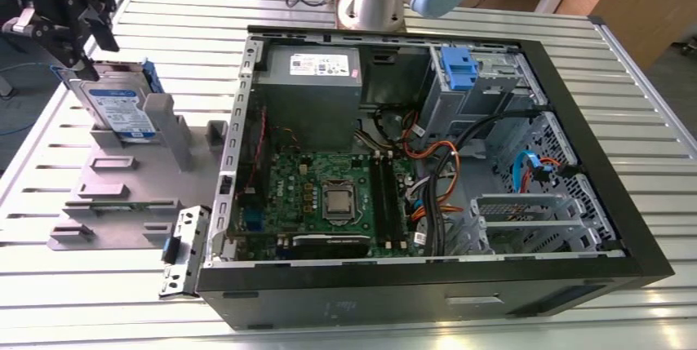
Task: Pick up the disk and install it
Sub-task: 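Pick up the disk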
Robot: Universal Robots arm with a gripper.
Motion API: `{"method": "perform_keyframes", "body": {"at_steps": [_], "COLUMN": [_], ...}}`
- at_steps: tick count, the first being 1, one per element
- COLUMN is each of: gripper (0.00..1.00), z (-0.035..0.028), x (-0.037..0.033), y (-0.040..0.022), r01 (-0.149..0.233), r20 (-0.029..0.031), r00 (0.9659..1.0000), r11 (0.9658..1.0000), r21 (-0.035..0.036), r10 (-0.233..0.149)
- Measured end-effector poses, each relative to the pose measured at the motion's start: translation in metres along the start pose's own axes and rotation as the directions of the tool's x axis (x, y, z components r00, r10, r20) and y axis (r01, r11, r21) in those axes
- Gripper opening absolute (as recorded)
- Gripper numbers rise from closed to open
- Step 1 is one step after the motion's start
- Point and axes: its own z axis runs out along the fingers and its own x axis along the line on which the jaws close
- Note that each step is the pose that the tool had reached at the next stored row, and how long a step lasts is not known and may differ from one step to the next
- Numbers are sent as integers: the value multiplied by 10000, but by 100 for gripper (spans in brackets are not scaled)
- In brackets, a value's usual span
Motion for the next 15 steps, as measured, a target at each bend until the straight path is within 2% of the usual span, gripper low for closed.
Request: {"method": "perform_keyframes", "body": {"at_steps": [8,13,15], "gripper": [59,59,59], "z": [53,73,84], "x": [2,3,3], "y": [-1,-2,-1], "r01": [522,958,1123], "r20": [-30,-50,-41], "r00": [9986,9954,9937], "r11": [9986,9954,9937], "r21": [-21,-40,-45], "r10": [-522,-958,-1124]}}
